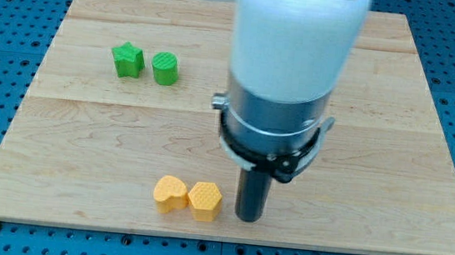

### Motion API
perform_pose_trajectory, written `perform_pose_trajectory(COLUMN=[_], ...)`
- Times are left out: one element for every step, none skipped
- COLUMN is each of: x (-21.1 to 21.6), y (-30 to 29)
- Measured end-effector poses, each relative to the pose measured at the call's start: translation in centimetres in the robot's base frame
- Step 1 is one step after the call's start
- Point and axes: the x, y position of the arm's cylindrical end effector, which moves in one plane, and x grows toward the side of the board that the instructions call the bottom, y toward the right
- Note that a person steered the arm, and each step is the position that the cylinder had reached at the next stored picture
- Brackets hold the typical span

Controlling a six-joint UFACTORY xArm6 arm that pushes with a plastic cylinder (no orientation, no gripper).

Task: Separate yellow heart and yellow hexagon

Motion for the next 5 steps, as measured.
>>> perform_pose_trajectory(x=[-0.2,-4.1,-6.9,-3.2,-0.6], y=[-3.1,-10.3,-13.0,-7.0,-12.3])
